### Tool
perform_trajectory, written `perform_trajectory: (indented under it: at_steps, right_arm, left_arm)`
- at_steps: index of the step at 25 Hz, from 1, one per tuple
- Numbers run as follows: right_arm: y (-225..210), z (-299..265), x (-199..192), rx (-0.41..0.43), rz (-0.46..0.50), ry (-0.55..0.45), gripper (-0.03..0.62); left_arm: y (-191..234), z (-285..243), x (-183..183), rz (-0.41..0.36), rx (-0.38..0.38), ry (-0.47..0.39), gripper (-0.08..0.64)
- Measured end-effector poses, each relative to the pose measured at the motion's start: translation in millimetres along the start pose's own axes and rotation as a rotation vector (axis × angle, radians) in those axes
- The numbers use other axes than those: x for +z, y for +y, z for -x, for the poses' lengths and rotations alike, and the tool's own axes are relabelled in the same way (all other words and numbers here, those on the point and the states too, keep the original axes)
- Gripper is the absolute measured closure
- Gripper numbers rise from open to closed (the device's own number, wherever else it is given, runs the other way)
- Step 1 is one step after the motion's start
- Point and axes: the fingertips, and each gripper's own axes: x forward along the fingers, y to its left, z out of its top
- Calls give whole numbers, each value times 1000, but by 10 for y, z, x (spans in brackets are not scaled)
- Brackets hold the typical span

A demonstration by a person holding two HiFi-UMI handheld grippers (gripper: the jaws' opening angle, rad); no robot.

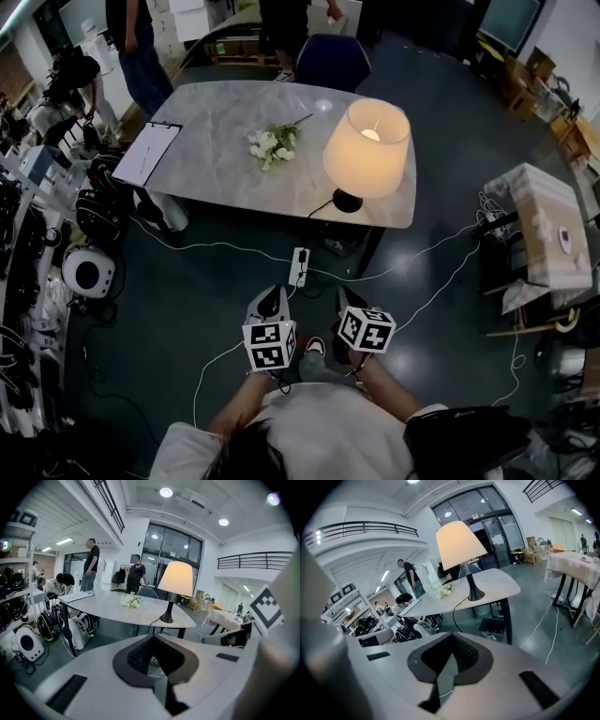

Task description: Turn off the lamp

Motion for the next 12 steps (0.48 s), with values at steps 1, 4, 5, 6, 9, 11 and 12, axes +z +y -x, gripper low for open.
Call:
perform_trajectory:
  at_steps: [1, 4, 5, 6, 9, 11, 12]
  right_arm:
    - [-48, -25, 14, 4, 0, 3, 593]
    - [-172, -145, 49, 6, 48, 7, 592]
    - [-199, -194, 57, 5, 67, 9, 593]
    - [-214, -244, 63, 6, 78, 12, 594]
    - [-186, -400, 38, 21, 82, 40, 592]
    - [-131, -540, 4, 28, 87, 68, 594]
    - [-97, -615, 2, 28, 88, 79, 592]
  left_arm:
    - [-17, -28, -8, 1, 7, 1, 554]
    - [-33, -89, -81, 6, 33, 10, 554]
    - [-32, -100, -121, 9, 41, 16, 554]
    - [-29, -111, -161, 14, 48, 23, 554]
    - [13, -171, -274, 41, 63, 49, 554]
    - [73, -271, -332, 55, 61, 72, 554]
    - [107, -335, -350, 57, 55, 85, 554]
